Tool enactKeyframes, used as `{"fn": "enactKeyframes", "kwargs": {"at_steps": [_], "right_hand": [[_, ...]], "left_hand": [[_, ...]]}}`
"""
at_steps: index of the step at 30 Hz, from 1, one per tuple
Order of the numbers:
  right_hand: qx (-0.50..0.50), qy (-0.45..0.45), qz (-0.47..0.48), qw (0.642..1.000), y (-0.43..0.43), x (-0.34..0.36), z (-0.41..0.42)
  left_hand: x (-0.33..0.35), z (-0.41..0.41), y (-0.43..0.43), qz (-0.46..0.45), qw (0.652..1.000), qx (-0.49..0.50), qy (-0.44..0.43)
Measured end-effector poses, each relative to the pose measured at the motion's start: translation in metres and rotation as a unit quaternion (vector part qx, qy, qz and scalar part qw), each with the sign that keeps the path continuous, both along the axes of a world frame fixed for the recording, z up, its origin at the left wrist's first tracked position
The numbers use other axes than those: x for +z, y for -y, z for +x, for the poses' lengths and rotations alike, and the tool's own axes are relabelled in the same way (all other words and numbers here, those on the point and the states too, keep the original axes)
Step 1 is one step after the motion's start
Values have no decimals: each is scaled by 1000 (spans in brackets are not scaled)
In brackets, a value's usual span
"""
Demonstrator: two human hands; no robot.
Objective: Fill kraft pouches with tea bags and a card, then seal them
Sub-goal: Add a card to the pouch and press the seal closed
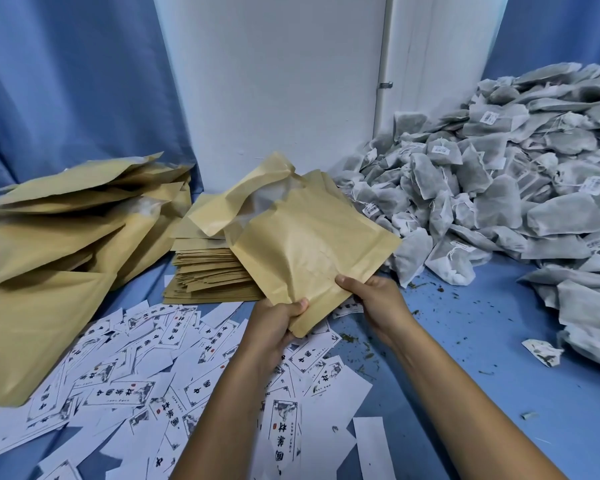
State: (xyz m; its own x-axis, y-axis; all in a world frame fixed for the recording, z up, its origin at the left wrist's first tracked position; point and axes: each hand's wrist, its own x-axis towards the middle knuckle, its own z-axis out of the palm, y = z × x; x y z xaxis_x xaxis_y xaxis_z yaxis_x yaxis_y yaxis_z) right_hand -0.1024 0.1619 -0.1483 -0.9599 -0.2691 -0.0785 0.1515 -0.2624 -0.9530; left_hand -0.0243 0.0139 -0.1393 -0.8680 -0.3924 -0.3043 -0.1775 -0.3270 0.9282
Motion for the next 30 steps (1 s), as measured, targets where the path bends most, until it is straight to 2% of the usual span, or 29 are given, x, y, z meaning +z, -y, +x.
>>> {"fn": "enactKeyframes", "kwargs": {"at_steps": [3, 8, 13, 15, 19, 23, 25, 30], "right_hand": [[-34, -10, 7, 999, 1, -1, 1], [-26, 8, -16, 1000, 4, -1, 2], [-72, -43, -10, 996, 4, -2, 3], [-62, -36, -7, 997, 3, -3, 4], [50, 1, 2, 999, 9, -6, 9], [-5, -26, 27, 999, 13, -7, 10], [-24, -38, 36, 998, 10, -7, 8], [53, -16, 48, 997, 10, -10, 8]], "left_hand": [[0, 0, -1, -14, 1000, -4, -5], [1, 0, 0, -20, 1000, -8, -6], [3, 2, 2, -25, 999, -24, -11], [2, 2, 1, -25, 999, -29, -22], [3, 4, -3, -17, 997, -62, -47], [-1, 4, 0, -17, 995, -84, -46], [-2, 5, 2, -46, 993, -109, -31], [-2, 5, 1, -114, 989, -97, -19]]}}
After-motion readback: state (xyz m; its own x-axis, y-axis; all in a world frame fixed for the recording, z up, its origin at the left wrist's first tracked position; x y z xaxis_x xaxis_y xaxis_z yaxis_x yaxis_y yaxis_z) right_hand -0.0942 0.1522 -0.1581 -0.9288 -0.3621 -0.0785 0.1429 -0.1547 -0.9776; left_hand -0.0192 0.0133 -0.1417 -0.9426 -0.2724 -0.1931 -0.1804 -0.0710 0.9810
